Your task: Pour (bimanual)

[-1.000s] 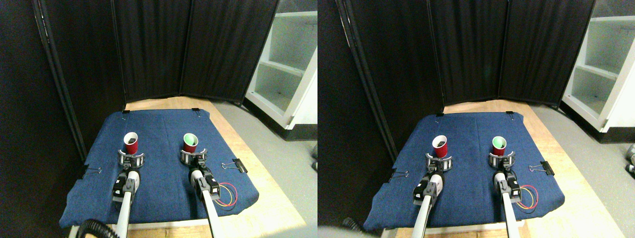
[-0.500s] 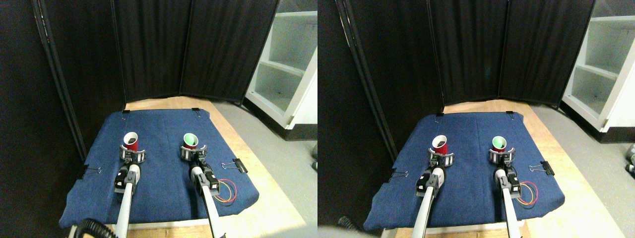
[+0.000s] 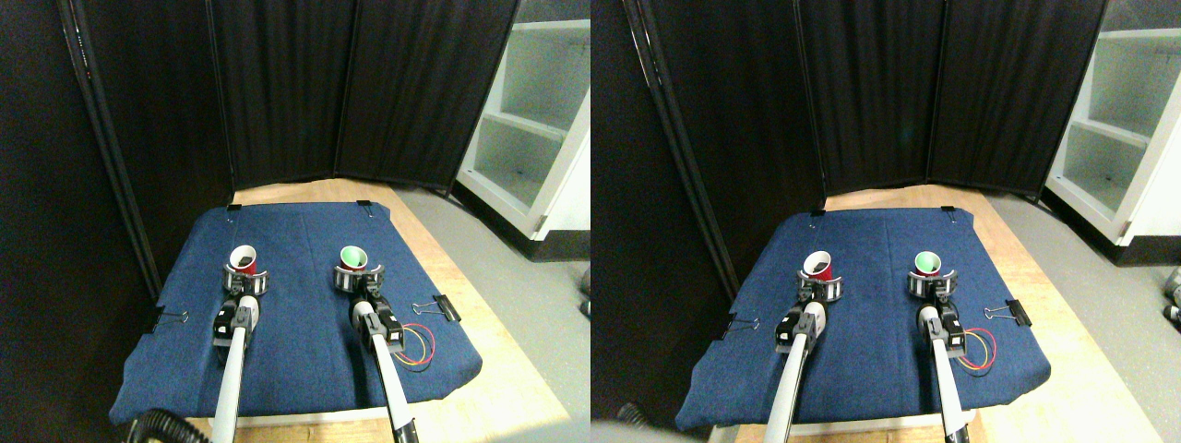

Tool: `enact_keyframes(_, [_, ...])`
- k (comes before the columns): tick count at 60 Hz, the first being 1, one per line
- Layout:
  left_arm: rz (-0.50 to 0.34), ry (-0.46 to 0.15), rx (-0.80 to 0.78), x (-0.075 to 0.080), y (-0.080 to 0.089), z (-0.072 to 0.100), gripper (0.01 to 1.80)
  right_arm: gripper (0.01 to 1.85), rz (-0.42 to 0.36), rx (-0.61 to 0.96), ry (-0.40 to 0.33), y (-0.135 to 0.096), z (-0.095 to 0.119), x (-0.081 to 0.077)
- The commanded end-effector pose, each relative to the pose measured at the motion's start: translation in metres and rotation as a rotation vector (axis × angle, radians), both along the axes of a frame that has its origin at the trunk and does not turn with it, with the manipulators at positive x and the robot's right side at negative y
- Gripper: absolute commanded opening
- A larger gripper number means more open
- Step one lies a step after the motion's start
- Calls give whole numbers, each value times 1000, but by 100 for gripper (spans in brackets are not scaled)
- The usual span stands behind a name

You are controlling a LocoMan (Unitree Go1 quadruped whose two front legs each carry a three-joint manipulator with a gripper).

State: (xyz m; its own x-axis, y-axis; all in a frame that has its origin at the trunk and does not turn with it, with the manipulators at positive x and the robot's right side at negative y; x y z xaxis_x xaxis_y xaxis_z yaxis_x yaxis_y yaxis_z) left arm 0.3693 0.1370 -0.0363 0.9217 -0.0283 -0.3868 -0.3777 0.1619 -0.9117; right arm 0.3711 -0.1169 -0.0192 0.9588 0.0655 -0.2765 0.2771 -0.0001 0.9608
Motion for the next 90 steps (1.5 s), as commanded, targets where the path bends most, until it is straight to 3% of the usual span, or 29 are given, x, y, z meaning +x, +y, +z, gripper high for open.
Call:
enact_keyframes(1, [-2, -27, 13, 8, -3, 1, 110, 117, -14, 6, -28, 0, 2, 4])
enact_keyframes(15, [-10, -5, 31, 18, -3, -4, 116, 119, -11, -18, -26, -4, -2, 5])
enact_keyframes(24, [2, -12, 18, 22, -3, -6, 110, 122, -19, -7, -13, -5, -4, 5])
enact_keyframes(33, [54, -9, 16, 27, 0, -9, 106, 121, -25, 4, -11, -3, -4, 4])
enact_keyframes(37, [77, -8, 11, 28, 1, -9, 94, 118, -31, 6, -13, -3, -4, 6])
enact_keyframes(39, [129, -14, 15, 28, 1, -9, 79, 111, -35, 14, -17, -3, -4, 6])
enact_keyframes(44, [148, -52, 121, 30, 1, -8, 12, 49, -80, -30, -49, 0, -3, 9])
enact_keyframes(45, [148, -52, 121, 30, 1, -8, 12, 49, -80, -30, -49, 0, -3, 9])
enact_keyframes(46, [161, -58, 135, 30, 1, -8, 1, 24, -114, -53, -58, 1, -3, 9])
enact_keyframes(47, [160, -58, 141, 31, 1, -8, 1, 14, -132, -58, -61, 1, -3, 10])
enact_keyframes(56, [148, -59, 183, 32, 2, -9, 1, 3, -155, -59, -60, 0, -3, 12])
enact_keyframes(67, [146, -61, 201, 30, 1, -5, 1, 1, -139, -82, -74, 0, -5, 14])
enact_keyframes(79, [78, -87, 327, 26, 3, 9, 1, 1, -153, -109, -87, -1, 2, 11])
enact_keyframes(90, [-3, -98, 273, 20, 2, 28, 1, 1, -118, -155, -127, -1, 15, 8])
